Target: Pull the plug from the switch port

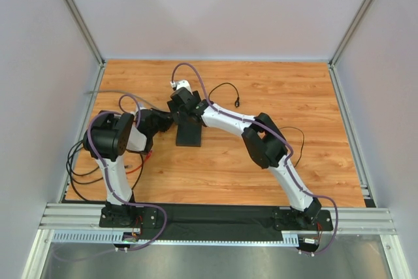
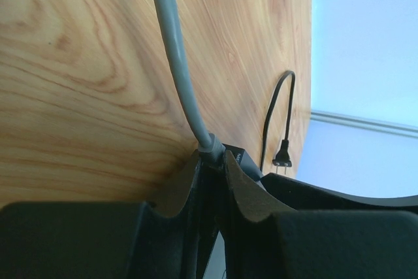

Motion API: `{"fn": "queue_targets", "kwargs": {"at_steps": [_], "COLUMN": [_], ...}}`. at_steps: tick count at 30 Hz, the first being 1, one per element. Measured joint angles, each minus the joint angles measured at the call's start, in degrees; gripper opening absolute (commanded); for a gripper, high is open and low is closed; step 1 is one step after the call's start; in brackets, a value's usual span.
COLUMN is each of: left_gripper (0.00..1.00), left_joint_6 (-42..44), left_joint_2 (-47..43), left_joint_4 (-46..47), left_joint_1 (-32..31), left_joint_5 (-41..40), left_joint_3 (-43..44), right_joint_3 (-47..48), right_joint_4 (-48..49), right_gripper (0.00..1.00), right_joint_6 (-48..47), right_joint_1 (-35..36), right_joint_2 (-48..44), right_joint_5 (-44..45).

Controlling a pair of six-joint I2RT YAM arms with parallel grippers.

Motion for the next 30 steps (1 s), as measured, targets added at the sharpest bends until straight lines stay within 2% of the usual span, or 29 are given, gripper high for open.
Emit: {"fn": "queue_targets", "kwargs": {"at_steps": [17, 30], "left_gripper": [0.0, 0.0], "left_joint_6": [1.4, 0.31], "left_joint_2": [-0.79, -0.22], "left_joint_4": [-1.05, 3.08], "left_joint_1": [0.26, 0.31], "left_joint_5": [0.46, -0.61], "left_joint_3": [0.02, -2.16], "right_joint_3": [1.68, 1.55], "right_joint_4": [0.09, 0.13], "right_gripper": [0.83, 0.84], "right_joint_6": [1.97, 2.32], "right_joint_1": [-2.01, -1.81], "right_joint_2": [1.33, 1.42], "right_joint_5": [-3.17, -2.4]}}
